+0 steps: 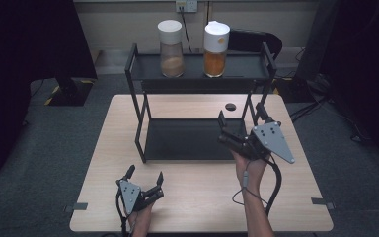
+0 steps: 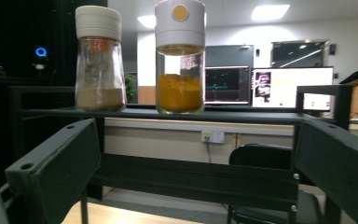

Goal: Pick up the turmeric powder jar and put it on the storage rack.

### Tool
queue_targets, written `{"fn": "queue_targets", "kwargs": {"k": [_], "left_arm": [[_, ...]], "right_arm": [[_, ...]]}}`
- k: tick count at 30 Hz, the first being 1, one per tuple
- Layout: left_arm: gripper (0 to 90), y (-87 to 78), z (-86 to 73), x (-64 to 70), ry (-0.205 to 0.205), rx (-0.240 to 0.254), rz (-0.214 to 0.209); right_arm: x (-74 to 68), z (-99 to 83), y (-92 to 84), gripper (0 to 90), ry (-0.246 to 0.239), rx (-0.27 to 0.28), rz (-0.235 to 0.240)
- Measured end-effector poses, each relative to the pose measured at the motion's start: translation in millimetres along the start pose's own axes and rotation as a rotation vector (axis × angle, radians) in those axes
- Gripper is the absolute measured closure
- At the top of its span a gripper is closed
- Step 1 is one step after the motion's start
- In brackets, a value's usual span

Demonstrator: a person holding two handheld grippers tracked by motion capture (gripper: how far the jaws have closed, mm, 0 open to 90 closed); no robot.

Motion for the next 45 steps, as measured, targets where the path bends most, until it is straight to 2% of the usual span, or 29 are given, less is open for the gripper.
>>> {"fn": "queue_targets", "kwargs": {"k": [9,14,20,25,36,40,45], "left_arm": [[2.9,0.0,0.0,0.1,0.000,0.000,0.001],[2.9,0.0,0.0,0.1,0.000,0.000,0.001],[2.9,0.0,0.0,0.1,0.000,0.000,0.001],[2.9,0.0,0.0,0.1,0.000,0.000,0.001],[2.9,0.0,0.0,0.4,0.000,0.001,0.004],[2.9,0.1,0.0,0.4,0.000,0.001,0.004],[2.9,0.0,-0.1,0.4,0.000,0.001,0.004]], "right_arm": [[-3.5,-20.4,-15.3,0.0,-0.022,-0.053,0.013],[-4.9,-32.9,-28.2,0.0,-0.007,-0.064,0.015],[-8.6,-47.4,-41.7,0.0,-0.020,-0.071,0.013],[-9.6,-58.6,-52.1,0.0,-0.007,-0.074,0.022],[-4.1,-80.3,-71.1,0.0,0.043,-0.075,-0.014],[-4.6,-87.9,-76.9,0.0,0.028,-0.084,-0.029],[-4.3,-97.7,-82.3,0.0,0.040,-0.101,-0.039]]}}
Point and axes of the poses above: each handheld gripper's, and its own axes: y roughly forward along the jaws, z roughly out of its top, x roughly to its right, the point moved 8 cm from there along y, roughly forward along the jaws, and after that the axes turned 1 degree about x, right-handed, at the moved point
